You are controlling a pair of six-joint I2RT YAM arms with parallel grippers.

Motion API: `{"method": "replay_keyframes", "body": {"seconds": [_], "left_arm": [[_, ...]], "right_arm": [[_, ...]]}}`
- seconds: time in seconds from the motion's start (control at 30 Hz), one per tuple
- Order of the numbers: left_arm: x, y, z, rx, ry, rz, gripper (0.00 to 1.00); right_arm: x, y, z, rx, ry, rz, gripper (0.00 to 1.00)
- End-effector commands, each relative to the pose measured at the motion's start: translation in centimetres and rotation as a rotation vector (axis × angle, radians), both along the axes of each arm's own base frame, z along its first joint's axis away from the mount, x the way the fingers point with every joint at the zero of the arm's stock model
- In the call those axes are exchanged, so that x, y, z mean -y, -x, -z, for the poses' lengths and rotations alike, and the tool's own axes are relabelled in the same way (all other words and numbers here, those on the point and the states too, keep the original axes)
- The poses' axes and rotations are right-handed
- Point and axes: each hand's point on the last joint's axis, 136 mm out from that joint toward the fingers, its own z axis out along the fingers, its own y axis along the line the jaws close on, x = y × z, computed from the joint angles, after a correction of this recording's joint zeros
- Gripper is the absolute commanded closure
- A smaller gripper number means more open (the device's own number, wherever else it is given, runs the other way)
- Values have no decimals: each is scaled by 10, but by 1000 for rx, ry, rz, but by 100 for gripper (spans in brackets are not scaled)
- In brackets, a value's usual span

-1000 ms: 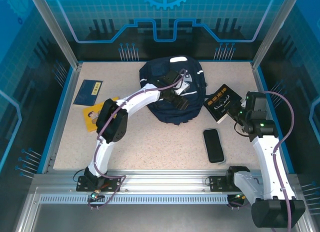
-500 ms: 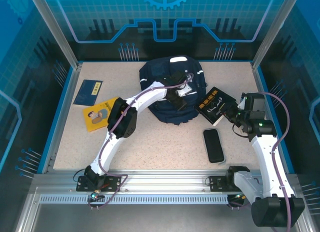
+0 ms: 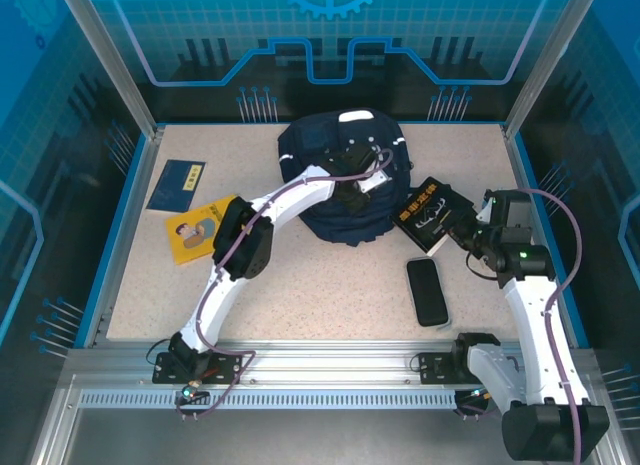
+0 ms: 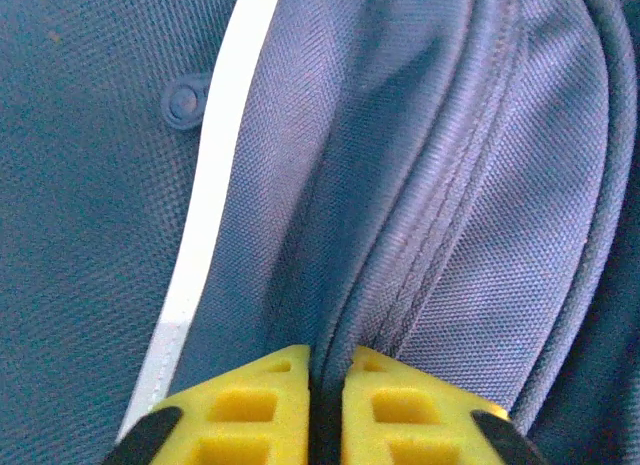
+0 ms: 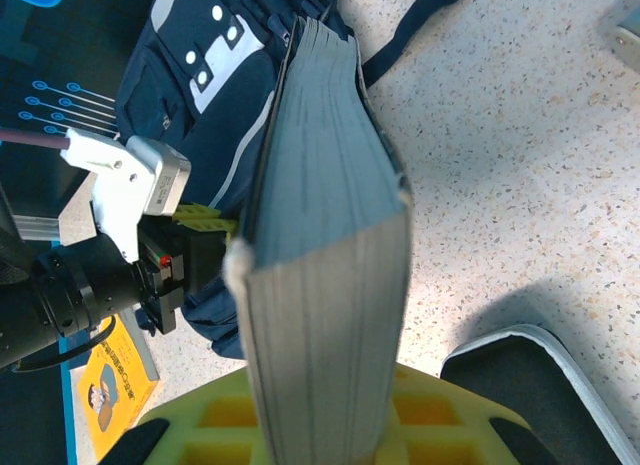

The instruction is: Pack books, pencil case, and school supplies into a backpack

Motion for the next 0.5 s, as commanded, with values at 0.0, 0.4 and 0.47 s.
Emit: {"method": "replay_keyframes", "body": {"seconds": [0.0, 0.4, 0.47], "left_arm": [[2, -15, -80, 209, 98, -40, 94], [-11, -8, -216, 530, 383, -261, 100], [-10, -4, -229, 566, 404, -278, 100]], "right_arm": [[4, 2, -39, 113, 27, 4, 95], [-37, 21, -66, 175, -166, -164, 94], [-45, 22, -63, 165, -206, -184, 95]]}}
